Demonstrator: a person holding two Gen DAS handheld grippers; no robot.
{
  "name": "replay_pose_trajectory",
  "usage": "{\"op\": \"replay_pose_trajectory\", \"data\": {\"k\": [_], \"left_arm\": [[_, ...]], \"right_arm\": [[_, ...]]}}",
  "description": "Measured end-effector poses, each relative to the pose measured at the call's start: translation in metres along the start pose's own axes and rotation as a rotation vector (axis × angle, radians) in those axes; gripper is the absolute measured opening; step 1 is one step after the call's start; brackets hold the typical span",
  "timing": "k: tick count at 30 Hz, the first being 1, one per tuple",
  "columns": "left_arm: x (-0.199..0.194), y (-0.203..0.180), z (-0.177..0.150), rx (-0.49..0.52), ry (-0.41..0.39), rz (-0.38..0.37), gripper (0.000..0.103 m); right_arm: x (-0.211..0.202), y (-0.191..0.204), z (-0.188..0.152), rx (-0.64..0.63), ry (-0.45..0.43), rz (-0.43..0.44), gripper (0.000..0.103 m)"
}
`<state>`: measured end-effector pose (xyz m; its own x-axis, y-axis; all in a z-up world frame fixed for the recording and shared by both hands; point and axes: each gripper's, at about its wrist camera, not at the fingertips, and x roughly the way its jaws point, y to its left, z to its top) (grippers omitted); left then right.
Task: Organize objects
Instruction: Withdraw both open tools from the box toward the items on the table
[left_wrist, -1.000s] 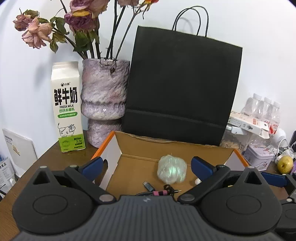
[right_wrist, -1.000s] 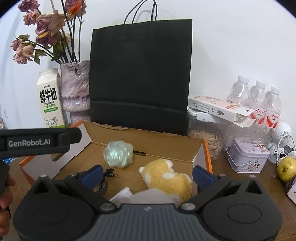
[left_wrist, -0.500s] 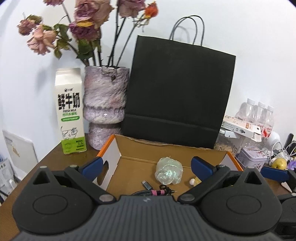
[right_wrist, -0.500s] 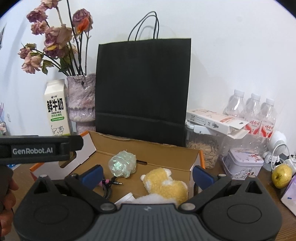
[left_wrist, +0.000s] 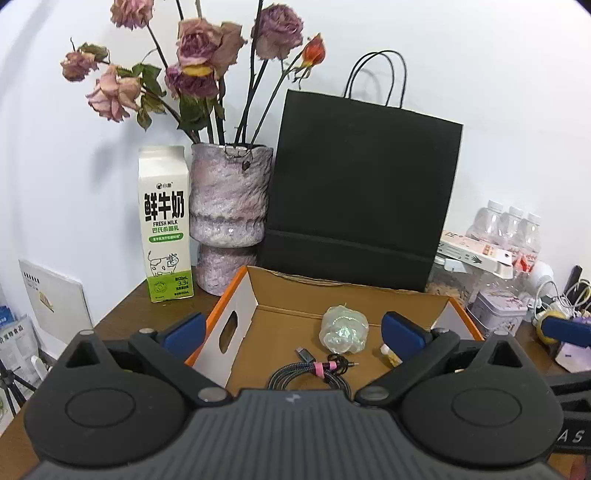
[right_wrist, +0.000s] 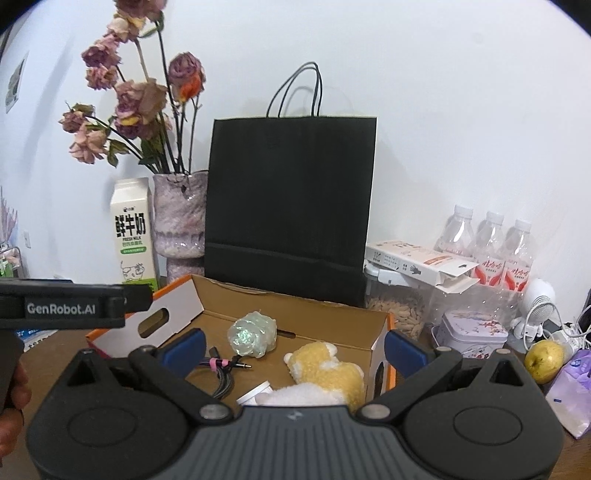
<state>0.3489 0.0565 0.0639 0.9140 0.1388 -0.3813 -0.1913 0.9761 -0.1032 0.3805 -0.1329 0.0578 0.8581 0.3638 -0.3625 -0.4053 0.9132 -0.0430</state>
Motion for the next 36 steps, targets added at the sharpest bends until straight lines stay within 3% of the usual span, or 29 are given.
{"op": "replay_pose_trajectory", "data": {"k": [21,36], "left_arm": [[-0.089,0.007,-0.034,0.069,-0.036,-0.053,0.103],[-0.162,0.015,-0.079,0.077,-0.011,-0.14,0.103]], "right_arm": [[-0.104,0.006,-0.031,-0.065,-0.04,0.007,0.103],[-0.177,0.0,-0.087,-0.078,0.014,-0.026,0.103]]}}
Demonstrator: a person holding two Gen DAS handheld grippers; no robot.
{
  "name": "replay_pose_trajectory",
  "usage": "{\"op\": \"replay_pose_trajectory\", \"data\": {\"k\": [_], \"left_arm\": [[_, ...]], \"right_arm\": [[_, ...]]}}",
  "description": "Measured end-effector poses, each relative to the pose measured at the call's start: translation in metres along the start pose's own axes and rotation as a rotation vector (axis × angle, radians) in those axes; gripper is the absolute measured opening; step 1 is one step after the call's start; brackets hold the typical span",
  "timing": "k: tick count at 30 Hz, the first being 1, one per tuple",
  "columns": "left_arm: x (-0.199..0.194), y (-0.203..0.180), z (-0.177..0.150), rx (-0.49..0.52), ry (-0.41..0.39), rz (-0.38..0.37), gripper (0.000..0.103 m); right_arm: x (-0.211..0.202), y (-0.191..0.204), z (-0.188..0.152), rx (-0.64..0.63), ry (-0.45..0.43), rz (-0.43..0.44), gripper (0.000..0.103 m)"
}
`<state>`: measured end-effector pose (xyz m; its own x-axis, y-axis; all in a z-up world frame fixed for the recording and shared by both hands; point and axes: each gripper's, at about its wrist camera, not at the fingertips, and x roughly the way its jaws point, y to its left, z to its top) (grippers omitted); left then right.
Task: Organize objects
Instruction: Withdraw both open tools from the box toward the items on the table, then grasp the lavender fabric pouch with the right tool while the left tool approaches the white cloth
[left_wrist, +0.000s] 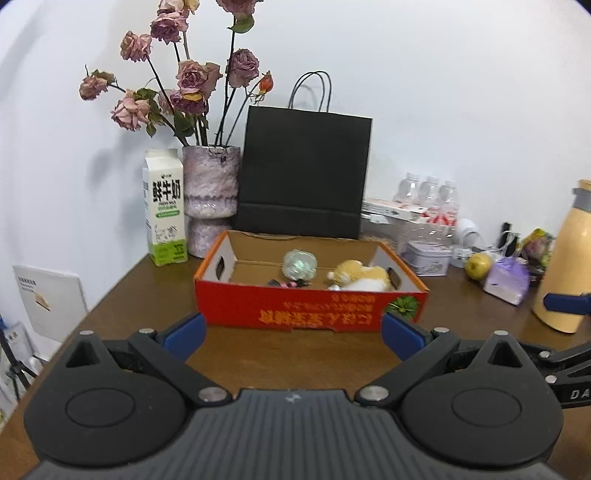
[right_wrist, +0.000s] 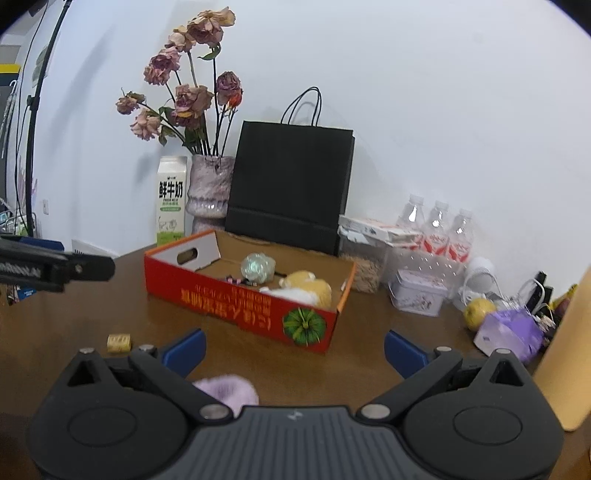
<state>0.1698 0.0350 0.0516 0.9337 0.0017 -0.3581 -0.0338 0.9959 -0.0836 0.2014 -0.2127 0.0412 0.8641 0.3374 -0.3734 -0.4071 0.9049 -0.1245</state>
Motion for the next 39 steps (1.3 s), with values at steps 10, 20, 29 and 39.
{"op": "replay_pose_trajectory", "data": {"k": [10,20,29,39], "left_arm": [[-0.038,0.005,-0.026,-0.005,0.032,0.023,0.103],[-0.056,0.01,-0.05,-0.011,0.093,0.017,0.103],[-0.063,0.014,-0.068,-0.024,0.13,-0.001,0.103],[-0.067,0.019,-0.076,-0.016,0.162,0.011,0.103]], "right_arm": [[-0.04,0.001,-0.037,0.045,0.042,0.017,0.103],[-0.059,0.014,-0.068,0.051,0.106,0.051,0.103],[-0.058,0.027,-0.089,0.062,0.176,0.111,0.103],[-0.026,0.051,-0.09,0.067,0.286,0.192,0.103]]}}
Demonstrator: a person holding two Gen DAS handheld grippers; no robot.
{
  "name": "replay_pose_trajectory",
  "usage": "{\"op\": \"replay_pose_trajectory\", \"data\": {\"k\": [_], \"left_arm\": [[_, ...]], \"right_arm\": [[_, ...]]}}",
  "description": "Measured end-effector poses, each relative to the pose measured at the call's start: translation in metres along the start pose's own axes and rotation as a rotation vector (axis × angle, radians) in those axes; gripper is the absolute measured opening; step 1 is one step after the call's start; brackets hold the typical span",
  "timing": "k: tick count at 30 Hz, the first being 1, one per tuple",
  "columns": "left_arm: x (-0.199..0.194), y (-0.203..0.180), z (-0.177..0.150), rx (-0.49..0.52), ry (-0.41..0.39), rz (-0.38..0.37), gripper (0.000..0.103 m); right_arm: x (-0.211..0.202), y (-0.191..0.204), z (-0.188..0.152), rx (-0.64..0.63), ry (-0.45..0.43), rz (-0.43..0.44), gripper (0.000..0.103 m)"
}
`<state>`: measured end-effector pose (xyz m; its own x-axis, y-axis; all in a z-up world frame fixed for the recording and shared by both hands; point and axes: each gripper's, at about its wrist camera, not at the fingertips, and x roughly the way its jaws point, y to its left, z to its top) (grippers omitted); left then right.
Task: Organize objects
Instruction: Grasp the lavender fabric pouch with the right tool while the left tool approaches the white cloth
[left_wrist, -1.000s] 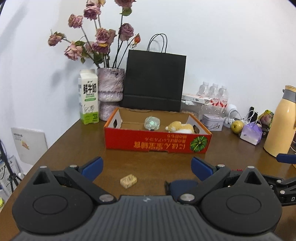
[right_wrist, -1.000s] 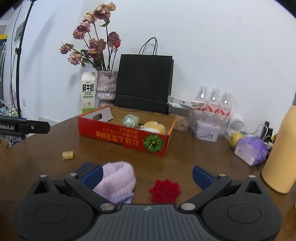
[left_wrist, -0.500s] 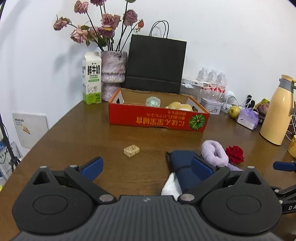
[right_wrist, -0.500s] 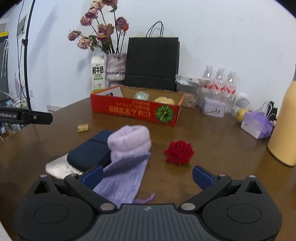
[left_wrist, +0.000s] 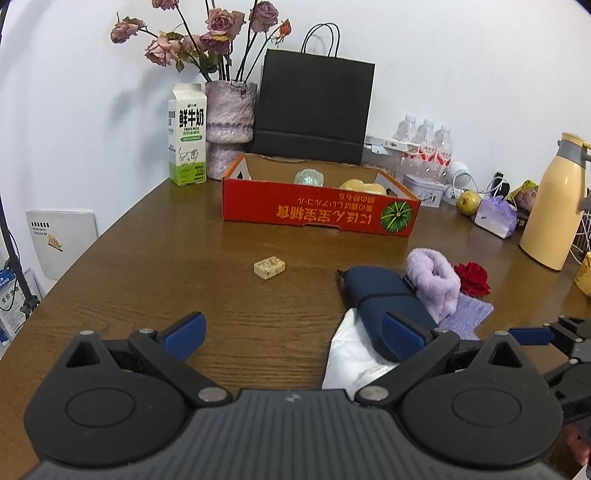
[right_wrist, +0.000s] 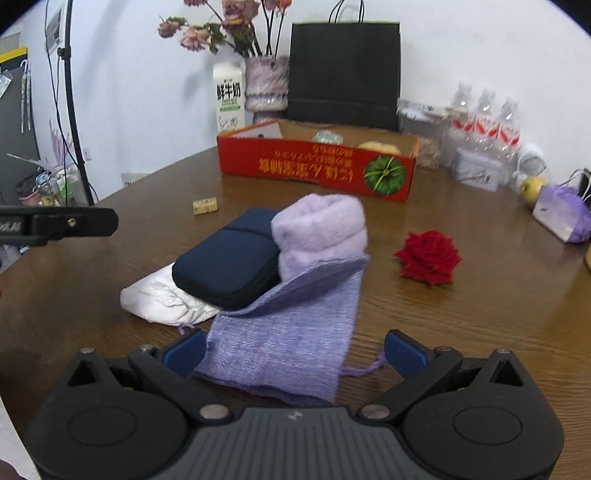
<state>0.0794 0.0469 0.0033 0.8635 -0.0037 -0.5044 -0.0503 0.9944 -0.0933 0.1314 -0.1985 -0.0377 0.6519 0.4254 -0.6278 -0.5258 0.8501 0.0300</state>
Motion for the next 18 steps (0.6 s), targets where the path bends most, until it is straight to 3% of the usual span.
{"op": "replay_pose_trajectory", "data": {"k": [6,18], "left_arm": [[0.004,0.002,-0.004,0.005,0.025,-0.004,0.103],[0.013,-0.001,-0.009,0.02,0.064,-0.022,0.103]], "right_arm": [[0.024,0.008,0.005,-0.012,0.065,0.006,0.103],[0.031,0.003,0.004,-0.017,0.02,0.014,0.103]]}}
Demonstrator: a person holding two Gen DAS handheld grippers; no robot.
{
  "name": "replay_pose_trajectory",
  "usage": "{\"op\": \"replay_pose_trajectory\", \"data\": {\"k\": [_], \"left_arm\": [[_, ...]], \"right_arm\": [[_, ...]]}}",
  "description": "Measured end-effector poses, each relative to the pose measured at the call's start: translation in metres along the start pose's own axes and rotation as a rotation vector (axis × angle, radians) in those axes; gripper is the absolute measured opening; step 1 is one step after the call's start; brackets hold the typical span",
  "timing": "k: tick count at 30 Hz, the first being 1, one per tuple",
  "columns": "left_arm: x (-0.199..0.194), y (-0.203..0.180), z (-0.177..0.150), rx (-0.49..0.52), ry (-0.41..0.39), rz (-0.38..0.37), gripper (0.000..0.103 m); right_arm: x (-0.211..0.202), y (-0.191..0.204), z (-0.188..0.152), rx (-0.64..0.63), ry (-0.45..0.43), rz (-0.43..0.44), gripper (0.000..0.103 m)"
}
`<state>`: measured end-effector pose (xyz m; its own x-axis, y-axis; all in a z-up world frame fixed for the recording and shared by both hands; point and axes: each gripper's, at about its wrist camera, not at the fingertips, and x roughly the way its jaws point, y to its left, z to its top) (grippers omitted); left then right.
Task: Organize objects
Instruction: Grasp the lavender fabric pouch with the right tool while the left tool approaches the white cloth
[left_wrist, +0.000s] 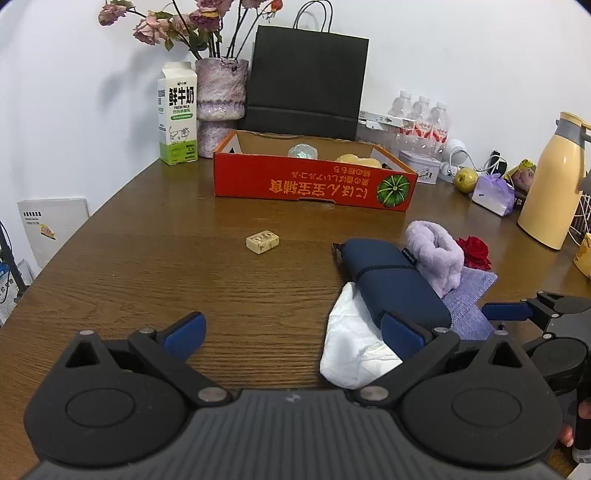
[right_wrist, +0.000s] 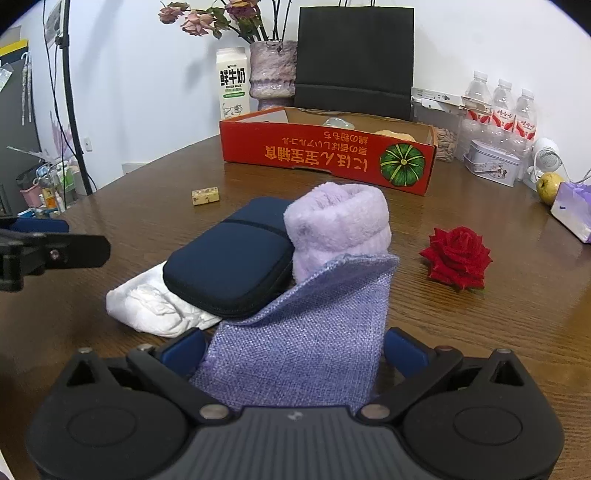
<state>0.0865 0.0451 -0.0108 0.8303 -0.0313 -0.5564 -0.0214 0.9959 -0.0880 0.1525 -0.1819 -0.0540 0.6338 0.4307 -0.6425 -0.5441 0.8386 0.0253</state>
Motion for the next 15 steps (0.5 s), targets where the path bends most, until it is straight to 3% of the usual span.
{"op": "replay_pose_trajectory", "data": {"k": [4,7,12,15], "left_arm": [[0.001,-0.003,-0.001,0.015,0.007,-0.014,0.103],[0.004,-0.004,-0.003,0.03,0.023,-0.028,0.103],[0.013,-0.01,-0.007,0.055,0.062,-0.071,0.103],[0.022,-0.018,-0.008,0.085,0.089,-0.099,0.103]], "right_arm": [[-0.002,-0.002,0.0,0.002,-0.009,0.005,0.098],[-0.008,-0.01,-0.003,0.005,-0.029,0.007,0.081],[-0.02,-0.028,-0.009,0.026,-0.056,0.0,0.038],[-0.024,-0.035,-0.011,0.041,-0.062,-0.003,0.027]]}}
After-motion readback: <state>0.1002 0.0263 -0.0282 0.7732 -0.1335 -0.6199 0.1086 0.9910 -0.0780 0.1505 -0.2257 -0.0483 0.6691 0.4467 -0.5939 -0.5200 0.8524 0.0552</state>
